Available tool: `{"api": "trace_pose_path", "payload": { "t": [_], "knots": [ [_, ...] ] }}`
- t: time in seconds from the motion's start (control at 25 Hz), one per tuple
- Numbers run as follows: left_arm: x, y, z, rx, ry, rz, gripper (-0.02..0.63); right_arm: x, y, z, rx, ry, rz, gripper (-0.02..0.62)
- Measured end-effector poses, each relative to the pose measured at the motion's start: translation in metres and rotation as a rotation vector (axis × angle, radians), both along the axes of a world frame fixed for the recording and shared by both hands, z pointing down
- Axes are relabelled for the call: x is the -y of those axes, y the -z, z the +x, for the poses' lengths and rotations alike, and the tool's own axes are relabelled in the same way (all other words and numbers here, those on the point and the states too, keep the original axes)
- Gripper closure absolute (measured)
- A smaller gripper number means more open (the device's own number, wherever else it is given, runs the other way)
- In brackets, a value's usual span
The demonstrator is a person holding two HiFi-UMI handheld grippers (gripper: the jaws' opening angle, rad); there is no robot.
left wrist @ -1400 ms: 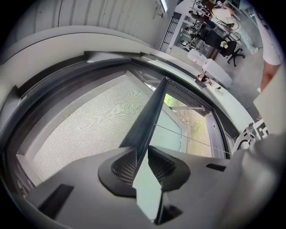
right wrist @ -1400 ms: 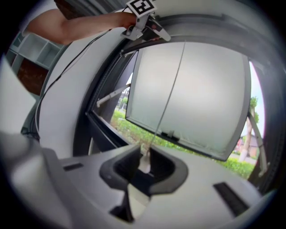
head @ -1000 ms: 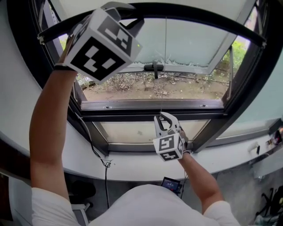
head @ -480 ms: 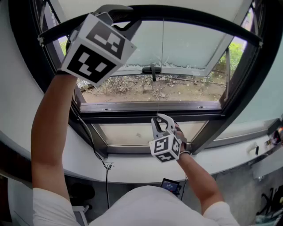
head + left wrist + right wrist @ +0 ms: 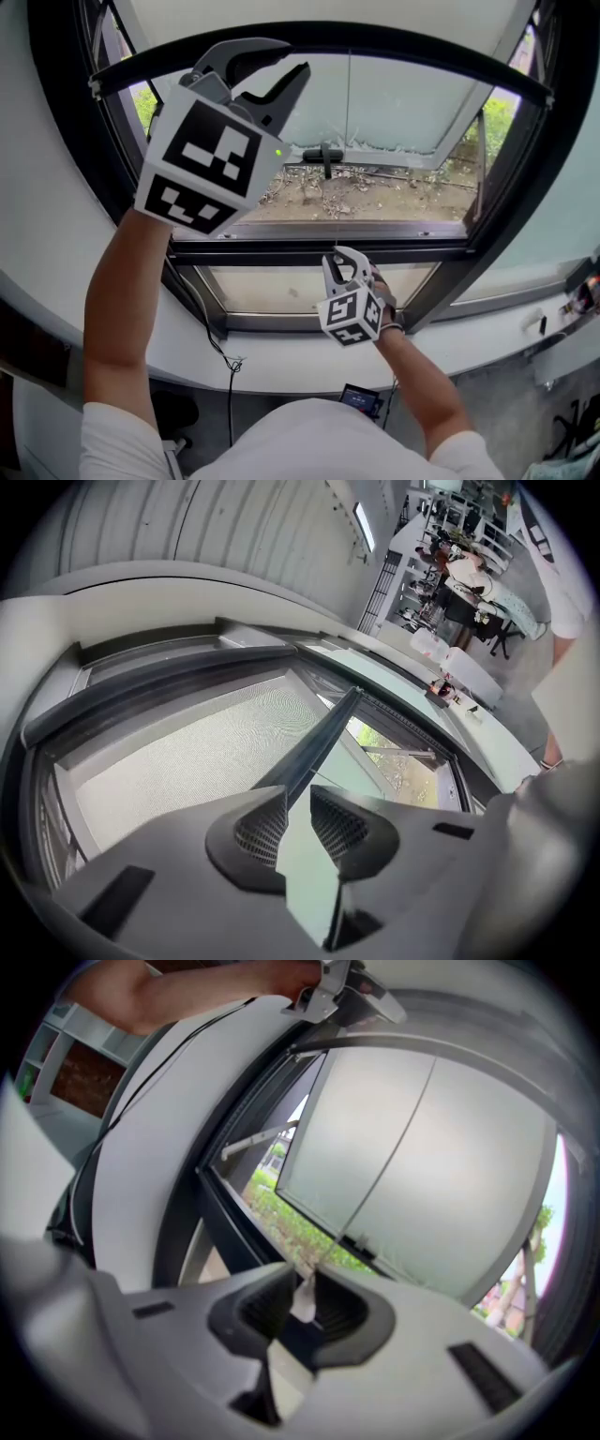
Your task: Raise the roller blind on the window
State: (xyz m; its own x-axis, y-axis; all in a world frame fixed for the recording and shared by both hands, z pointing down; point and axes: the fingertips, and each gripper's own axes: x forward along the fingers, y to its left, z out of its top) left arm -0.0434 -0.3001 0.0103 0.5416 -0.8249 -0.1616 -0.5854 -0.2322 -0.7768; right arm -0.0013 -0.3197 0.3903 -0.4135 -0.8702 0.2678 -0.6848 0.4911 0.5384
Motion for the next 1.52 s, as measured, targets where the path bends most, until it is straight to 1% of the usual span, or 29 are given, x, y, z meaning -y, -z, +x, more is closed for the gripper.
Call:
{"api": "trace_pose_path", "payload": {
  "t": [0.16, 0.28, 0.48, 0.6, 0.88, 1.24, 1.36, 1.52],
  "knots": [
    [-0.007, -0.014, -0.004, -0.060, -0.025, -0.017, 0.520, -0.001, 0.000, 0.001, 0.004, -0.003, -0.003, 0.518],
    [-0.013, -0.027, -0.009, -0.128, -0.051, -0.045, 0.520, -0.002, 0.001, 0.000, 0.007, -0.006, -0.006, 0.518],
    [-0.016, -0.059, -0.024, -0.285, -0.092, -0.140, 0.520, -0.003, 0.000, 0.001, 0.006, -0.009, -0.007, 0.518],
    [-0.018, -0.079, -0.034, -0.347, -0.098, -0.192, 0.520, -0.004, 0.001, 0.004, 0.009, -0.014, -0.007, 0.518],
    [-0.019, -0.113, -0.049, -0.410, -0.082, -0.265, 0.520, -0.007, 0.001, 0.004, 0.025, -0.017, -0.010, 0.518],
    [-0.031, -0.166, -0.048, -0.487, -0.101, -0.339, 0.520, -0.011, 0.002, 0.005, 0.056, -0.021, -0.015, 0.518],
    [-0.033, -0.187, -0.045, -0.497, -0.109, -0.378, 0.525, -0.014, 0.004, 0.005, 0.068, -0.011, -0.028, 0.518],
    [-0.034, -0.209, -0.047, -0.519, -0.105, -0.424, 0.525, -0.017, 0.009, 0.003, 0.081, 0.001, -0.023, 0.518]
  ]
}}
